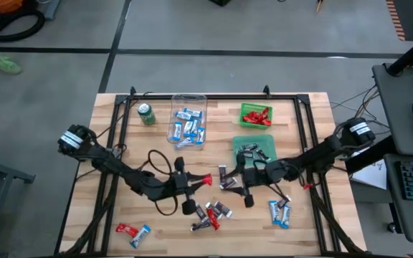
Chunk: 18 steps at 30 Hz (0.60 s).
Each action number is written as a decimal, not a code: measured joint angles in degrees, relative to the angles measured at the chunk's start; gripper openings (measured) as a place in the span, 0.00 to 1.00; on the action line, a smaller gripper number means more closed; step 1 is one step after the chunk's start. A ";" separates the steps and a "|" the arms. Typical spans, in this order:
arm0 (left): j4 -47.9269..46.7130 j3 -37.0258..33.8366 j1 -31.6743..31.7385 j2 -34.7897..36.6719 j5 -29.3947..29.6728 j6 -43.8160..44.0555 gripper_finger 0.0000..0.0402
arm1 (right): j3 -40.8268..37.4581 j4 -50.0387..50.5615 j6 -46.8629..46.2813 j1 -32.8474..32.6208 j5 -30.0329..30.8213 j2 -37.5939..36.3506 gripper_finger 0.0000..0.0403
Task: Sort candy
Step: Put the red candy into the green bin
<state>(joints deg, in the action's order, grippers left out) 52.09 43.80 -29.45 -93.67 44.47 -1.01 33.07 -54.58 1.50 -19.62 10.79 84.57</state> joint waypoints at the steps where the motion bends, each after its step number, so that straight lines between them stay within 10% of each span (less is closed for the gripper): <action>1: -0.07 -0.13 -0.01 -0.01 -0.02 0.41 0.01 | 0.57 0.04 0.34 0.00 1.14 0.76 0.43; 18: -0.54 4.95 0.04 -5.23 0.16 3.58 0.04 | 8.36 4.52 5.12 0.13 3.17 4.64 0.38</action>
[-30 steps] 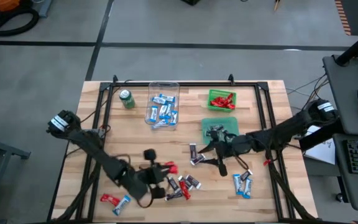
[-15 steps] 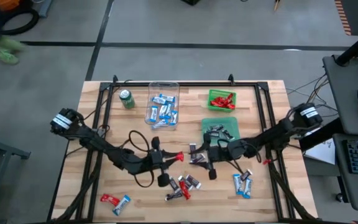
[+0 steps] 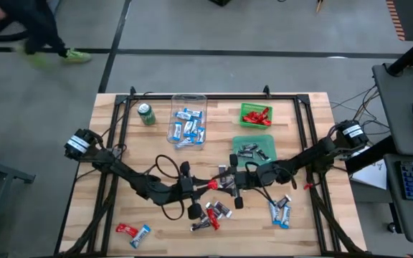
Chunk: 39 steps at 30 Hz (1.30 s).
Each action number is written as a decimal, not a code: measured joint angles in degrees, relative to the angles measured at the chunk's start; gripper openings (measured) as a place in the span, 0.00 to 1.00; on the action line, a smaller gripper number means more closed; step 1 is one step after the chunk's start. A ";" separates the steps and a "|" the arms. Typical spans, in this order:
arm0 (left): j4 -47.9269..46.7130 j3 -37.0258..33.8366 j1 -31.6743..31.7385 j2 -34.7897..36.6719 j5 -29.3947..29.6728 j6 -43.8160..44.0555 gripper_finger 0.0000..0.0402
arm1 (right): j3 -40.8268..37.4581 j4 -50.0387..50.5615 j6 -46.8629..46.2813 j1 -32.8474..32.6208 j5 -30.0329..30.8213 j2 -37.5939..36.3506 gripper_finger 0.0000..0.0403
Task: Sort candy
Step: Put the red candy into the green bin
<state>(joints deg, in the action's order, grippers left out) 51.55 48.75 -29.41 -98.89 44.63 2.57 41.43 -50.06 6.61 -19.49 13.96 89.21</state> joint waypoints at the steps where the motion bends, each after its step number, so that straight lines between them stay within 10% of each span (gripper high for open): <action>1: 0.00 0.10 0.00 -0.05 -0.01 0.00 0.05 | 0.00 0.06 0.02 0.00 0.04 0.00 0.35; 8: 0.04 0.20 -0.04 -0.28 0.01 1.28 0.10 | -0.07 0.50 0.52 0.00 -0.22 0.00 0.06; 15: -1.78 0.20 -0.15 0.31 -0.15 2.03 0.21 | -0.09 2.40 -0.99 0.01 -0.39 -0.40 0.04; 24: -18.48 0.31 -0.70 7.94 -0.16 5.88 0.36 | 2.82 36.41 -7.86 3.50 13.96 -9.72 0.04; 32: -27.14 0.31 -0.63 12.46 -0.01 10.82 0.37 | 5.08 68.57 -17.52 20.00 26.50 -18.42 0.04; 39: -29.16 0.31 -0.66 12.13 -0.02 11.16 0.36 | 4.48 68.96 -13.85 39.03 11.84 -18.81 0.08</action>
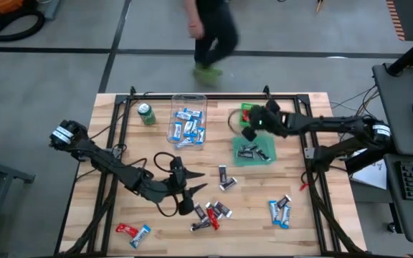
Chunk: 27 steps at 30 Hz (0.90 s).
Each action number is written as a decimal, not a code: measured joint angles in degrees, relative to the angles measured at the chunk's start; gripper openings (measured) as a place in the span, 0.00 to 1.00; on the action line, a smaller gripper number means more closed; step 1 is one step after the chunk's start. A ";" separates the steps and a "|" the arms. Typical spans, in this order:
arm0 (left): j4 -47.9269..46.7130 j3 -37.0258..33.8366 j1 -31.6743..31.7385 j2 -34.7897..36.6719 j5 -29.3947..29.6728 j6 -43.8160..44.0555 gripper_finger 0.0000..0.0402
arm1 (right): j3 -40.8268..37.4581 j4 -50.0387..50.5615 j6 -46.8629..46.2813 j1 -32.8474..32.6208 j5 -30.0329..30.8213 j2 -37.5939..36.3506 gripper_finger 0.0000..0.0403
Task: Sort candy
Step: Put the red candy into the green bin, then put the brown candy into the blue bin
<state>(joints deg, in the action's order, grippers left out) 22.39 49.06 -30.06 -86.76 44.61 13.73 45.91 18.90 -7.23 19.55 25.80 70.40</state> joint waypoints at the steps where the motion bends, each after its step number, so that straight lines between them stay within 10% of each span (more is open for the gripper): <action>1: -0.73 0.00 0.00 0.00 0.00 0.48 0.36 | 0.00 -0.11 0.07 2.14 -3.30 0.35 0.10; 15: -6.98 -0.02 0.00 -0.09 -0.17 4.53 0.36 | 1.37 0.53 -2.52 6.81 -10.36 1.85 0.41; 27: 2.16 -0.07 0.21 -9.31 0.52 17.08 0.36 | 2.38 5.62 -15.63 -7.70 -34.81 -7.44 0.41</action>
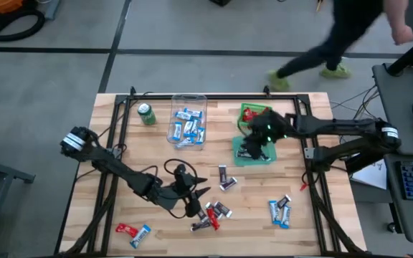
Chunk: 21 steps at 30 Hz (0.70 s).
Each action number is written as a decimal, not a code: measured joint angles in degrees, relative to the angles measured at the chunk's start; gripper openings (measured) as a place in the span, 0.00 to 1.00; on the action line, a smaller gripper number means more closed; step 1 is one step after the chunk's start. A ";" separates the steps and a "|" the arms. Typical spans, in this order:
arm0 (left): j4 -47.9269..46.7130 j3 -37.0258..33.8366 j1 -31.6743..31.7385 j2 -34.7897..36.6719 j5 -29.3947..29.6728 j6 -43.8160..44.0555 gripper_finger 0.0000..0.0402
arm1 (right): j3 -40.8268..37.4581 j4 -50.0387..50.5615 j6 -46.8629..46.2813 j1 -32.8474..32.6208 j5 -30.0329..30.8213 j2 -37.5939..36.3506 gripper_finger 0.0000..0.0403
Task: Sort candy
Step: Put the brown candy into the blue bin
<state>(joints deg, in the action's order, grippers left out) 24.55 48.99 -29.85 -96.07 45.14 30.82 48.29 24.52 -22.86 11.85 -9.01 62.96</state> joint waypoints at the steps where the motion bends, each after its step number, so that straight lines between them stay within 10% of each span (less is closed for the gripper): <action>1: 1.86 -0.02 0.02 -1.28 0.29 0.11 0.36 | 0.00 0.68 -0.95 -2.24 0.01 -0.57 0.40; 12: 7.05 3.57 3.63 -10.29 -0.41 11.81 0.36 | -0.04 1.98 -10.72 -27.47 1.46 1.58 0.40; 21: 4.14 3.80 2.24 -8.78 -1.24 7.79 0.36 | -0.07 -1.15 4.31 -39.68 28.70 13.50 0.40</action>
<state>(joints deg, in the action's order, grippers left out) 28.69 52.80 -27.62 -104.85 43.90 38.61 48.22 23.37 -18.55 -27.83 19.69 76.46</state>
